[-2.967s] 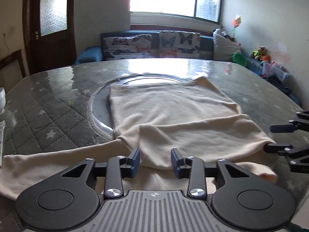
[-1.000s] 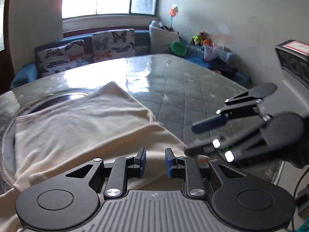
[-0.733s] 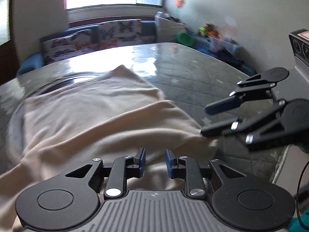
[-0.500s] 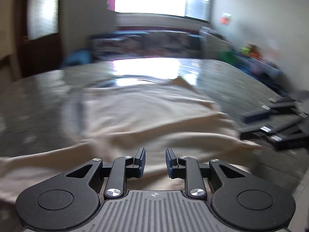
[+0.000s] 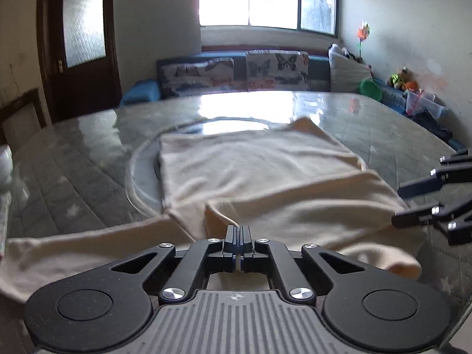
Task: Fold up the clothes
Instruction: 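Pull the garment edge with the left gripper toward the right gripper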
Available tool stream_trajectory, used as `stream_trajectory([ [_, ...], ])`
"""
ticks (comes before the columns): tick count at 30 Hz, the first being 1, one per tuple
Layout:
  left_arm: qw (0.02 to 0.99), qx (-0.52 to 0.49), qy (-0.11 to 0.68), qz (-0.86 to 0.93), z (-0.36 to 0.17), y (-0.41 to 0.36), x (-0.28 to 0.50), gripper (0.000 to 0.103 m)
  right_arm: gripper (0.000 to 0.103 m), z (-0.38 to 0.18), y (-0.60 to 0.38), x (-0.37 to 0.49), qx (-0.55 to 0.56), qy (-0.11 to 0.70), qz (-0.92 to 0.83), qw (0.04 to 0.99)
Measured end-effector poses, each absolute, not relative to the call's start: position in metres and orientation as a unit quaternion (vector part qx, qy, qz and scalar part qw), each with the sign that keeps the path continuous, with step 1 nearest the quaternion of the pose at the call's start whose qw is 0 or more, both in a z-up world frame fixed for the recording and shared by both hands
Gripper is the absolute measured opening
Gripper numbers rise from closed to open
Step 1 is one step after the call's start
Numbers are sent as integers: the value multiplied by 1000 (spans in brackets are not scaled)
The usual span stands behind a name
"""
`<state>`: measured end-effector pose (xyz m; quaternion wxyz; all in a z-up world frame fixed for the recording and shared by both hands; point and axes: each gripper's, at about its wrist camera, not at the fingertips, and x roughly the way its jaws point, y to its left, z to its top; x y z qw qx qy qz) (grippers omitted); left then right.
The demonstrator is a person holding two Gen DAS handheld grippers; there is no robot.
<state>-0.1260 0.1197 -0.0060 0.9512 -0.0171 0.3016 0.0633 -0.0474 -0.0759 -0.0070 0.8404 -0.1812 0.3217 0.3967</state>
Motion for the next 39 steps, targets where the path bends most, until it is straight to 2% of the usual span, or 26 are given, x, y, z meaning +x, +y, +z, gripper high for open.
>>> stream_trajectory([
  [6, 953, -36, 291, 73, 3, 132, -125, 2, 41, -2, -77, -41, -154, 316, 395, 849],
  [11, 945, -56, 313, 72, -6, 138, -121, 3, 41, -13, -71, -34, -162, 321, 382, 851],
  [16, 941, -53, 321, 94, -13, 144, -129, 10, 40, -18, -60, -41, -192, 318, 397, 839],
  [17, 940, -55, 321, 101, -13, 147, -132, 13, 40, -15, -58, -40, -191, 315, 399, 840],
  [18, 940, -57, 320, 107, -13, 150, -135, 23, 40, -12, -55, -38, -190, 312, 400, 840],
  [19, 939, -59, 320, 113, -13, 152, -137, 28, 40, -11, -52, -33, -183, 316, 402, 840],
  [25, 925, -84, 311, 201, -11, 188, -166, 31, 41, -21, -34, -25, -180, 338, 415, 825],
  [26, 921, -90, 307, 222, -11, 196, -172, 34, 41, -23, -31, -26, -185, 339, 418, 822],
  [27, 916, -95, 302, 245, -10, 205, -178, 43, 41, -22, -30, -27, -185, 337, 422, 821],
  [28, 910, -96, 298, 270, -10, 213, -184, 46, 41, -20, -28, -28, -186, 335, 425, 820],
  [34, 866, -131, 285, 389, -13, 259, -209, 50, 42, -16, -22, -33, -188, 331, 434, 817],
  [39, 847, -154, 289, 419, -20, 281, -206, 51, 44, -14, -21, -36, -191, 330, 434, 816],
])
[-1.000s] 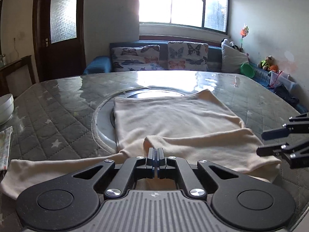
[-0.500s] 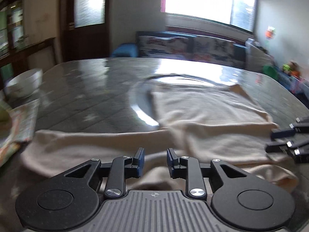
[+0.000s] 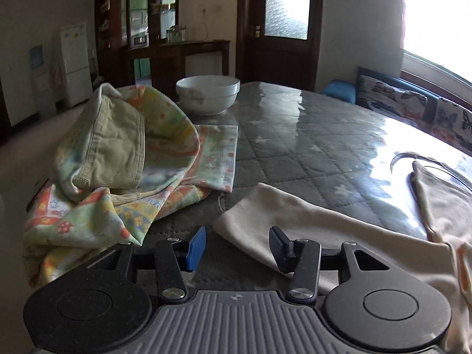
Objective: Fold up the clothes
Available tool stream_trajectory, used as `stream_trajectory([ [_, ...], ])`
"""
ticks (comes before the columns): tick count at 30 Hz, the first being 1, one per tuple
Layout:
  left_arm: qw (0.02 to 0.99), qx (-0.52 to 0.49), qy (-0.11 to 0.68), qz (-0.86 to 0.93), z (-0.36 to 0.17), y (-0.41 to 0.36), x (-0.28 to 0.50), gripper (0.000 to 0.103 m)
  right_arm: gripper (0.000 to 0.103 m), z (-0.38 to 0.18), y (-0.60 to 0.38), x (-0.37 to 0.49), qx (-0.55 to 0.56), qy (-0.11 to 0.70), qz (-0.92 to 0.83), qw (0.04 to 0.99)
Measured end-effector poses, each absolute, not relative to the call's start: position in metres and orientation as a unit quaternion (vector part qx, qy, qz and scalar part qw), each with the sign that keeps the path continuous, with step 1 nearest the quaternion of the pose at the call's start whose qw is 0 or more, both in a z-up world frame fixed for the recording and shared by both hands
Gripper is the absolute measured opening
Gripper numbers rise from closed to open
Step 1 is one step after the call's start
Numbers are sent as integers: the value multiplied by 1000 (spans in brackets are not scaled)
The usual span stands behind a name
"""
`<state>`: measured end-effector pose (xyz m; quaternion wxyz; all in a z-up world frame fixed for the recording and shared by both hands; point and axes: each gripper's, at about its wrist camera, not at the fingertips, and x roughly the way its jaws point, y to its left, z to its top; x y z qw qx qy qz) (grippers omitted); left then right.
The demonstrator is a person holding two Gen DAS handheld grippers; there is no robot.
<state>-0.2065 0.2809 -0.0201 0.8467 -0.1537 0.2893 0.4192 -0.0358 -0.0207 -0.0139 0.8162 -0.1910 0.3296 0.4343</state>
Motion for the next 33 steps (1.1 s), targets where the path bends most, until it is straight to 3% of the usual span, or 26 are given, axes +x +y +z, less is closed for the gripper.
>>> stream_trajectory([
  [4, 838, -173, 288, 430, -25, 290, -203, 47, 45, -11, -23, -39, -188, 327, 434, 818],
  [5, 837, -177, 285, 432, -25, 291, -203, 42, 45, -10, -25, -40, -186, 326, 434, 819],
  [7, 837, -186, 279, 432, -25, 293, -203, 19, 45, -7, -28, -41, -181, 323, 431, 823],
  [9, 838, -203, 272, 427, -24, 296, -203, 9, 45, -5, -33, -42, -174, 321, 428, 827],
  [13, 853, -237, 247, 393, -7, 294, -203, 8, 45, -2, -42, -44, -165, 316, 421, 834],
  [24, 939, -200, 216, 179, 68, 198, -144, 8, 45, 7, -80, -44, -121, 299, 392, 861],
  [33, 952, -185, 241, 29, 76, 112, -82, 8, 45, 3, -121, -41, -86, 300, 349, 884],
])
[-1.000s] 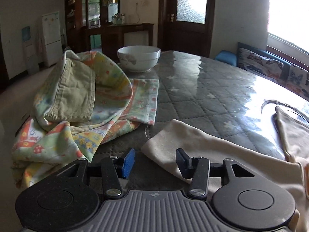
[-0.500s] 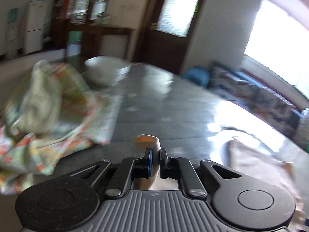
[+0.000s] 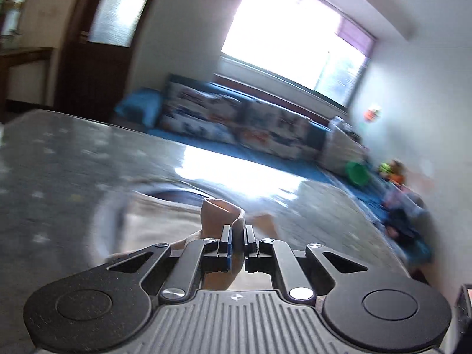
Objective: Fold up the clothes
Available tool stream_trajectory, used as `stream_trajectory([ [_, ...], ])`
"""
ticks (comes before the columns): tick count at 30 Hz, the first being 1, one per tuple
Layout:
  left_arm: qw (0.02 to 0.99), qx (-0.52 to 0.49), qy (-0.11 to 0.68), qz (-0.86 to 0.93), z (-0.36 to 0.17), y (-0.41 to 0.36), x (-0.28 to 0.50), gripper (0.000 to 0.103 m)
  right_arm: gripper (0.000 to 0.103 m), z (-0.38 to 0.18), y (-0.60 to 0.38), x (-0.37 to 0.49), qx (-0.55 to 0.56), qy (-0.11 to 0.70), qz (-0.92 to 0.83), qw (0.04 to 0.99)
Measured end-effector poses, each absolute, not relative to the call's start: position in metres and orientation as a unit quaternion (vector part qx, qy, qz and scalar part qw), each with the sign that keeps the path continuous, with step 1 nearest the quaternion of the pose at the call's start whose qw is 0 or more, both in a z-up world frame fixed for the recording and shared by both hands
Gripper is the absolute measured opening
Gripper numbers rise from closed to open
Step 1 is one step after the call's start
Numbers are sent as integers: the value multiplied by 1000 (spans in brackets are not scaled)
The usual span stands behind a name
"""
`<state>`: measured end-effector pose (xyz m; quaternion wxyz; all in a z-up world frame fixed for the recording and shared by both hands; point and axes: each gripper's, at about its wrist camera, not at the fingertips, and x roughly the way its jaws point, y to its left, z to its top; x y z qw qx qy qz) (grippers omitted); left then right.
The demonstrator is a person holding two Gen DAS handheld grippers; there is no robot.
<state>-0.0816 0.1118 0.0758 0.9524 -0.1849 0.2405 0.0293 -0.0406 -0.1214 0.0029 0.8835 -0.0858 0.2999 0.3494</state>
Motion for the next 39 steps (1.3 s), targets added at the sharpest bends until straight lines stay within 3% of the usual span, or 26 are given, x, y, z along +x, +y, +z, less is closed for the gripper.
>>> stream_trajectory([
  [11, 928, -177, 324, -50, 20, 65, -53, 9, 45, -7, -144, -33, -62, 314, 323, 891],
  [17, 918, -162, 349, -96, 10, 57, -64, 20, 45, -4, -136, -29, -63, 312, 325, 891],
  [19, 920, -151, 348, -100, 10, 61, -74, 26, 45, -3, -132, -28, -64, 311, 331, 889],
  [32, 937, -40, 347, 17, 5, 143, -162, 31, 39, -16, -85, -12, -84, 339, 376, 858],
  [39, 935, 4, 353, 4, -5, 143, -173, 31, 30, -22, -77, -11, -103, 351, 371, 854],
])
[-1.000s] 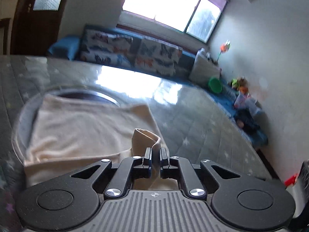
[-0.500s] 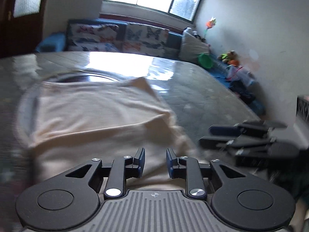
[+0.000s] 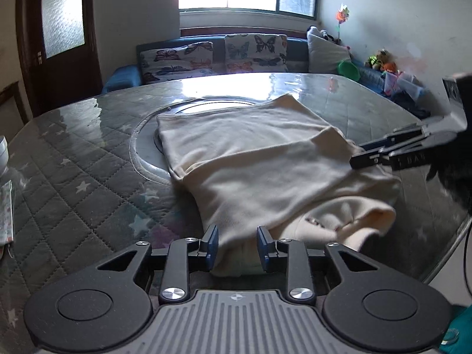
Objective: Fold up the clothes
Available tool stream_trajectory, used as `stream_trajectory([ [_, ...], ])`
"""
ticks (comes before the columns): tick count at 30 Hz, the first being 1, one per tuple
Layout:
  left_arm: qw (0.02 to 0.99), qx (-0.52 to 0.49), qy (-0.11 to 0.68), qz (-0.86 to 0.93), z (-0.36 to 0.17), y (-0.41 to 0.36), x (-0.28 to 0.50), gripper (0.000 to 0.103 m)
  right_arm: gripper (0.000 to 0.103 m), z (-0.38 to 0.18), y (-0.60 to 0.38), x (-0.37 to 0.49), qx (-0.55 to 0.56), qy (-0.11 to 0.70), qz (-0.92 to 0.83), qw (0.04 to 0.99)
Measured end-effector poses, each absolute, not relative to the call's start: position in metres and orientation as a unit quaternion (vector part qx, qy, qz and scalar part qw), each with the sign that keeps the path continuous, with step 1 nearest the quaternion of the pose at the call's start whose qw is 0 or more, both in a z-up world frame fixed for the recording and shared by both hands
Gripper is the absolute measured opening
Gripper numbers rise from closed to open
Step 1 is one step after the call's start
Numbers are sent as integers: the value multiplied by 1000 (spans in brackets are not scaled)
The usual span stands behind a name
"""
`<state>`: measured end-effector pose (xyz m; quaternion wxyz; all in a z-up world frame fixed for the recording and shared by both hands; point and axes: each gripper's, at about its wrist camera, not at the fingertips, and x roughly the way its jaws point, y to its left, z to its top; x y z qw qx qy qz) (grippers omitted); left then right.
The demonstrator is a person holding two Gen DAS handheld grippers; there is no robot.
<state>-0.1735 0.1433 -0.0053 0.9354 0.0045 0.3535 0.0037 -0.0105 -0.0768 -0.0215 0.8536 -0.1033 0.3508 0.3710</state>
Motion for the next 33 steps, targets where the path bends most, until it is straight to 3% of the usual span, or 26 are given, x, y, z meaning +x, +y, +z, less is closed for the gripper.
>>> stream_trajectory([
  [6, 937, 48, 345, 19, -13, 143, -178, 30, 13, -19, -74, -11, -116, 348, 367, 855],
  [10, 942, 57, 330, 25, -13, 141, -181, 8, 5, -15, -73, -14, -120, 341, 367, 857],
  [16, 948, 40, 313, 46, -6, 153, -188, 4, 4, 4, -77, -31, -117, 328, 380, 857],
  [21, 943, 16, 330, 36, -12, 160, -187, 5, 6, -6, -81, -29, -110, 352, 361, 857],
  [23, 947, 24, 321, 17, -8, 155, -186, 10, 10, -9, -85, -22, -99, 358, 350, 860],
  [25, 950, 50, 309, -4, -3, 146, -186, 32, 11, -5, -85, -20, -103, 349, 350, 863],
  [31, 944, 124, 305, -28, -16, 126, -173, 33, 22, 2, -68, -12, -116, 321, 370, 864],
  [33, 941, 140, 308, -28, -21, 123, -170, 25, 22, 0, -61, -8, -118, 320, 374, 862],
])
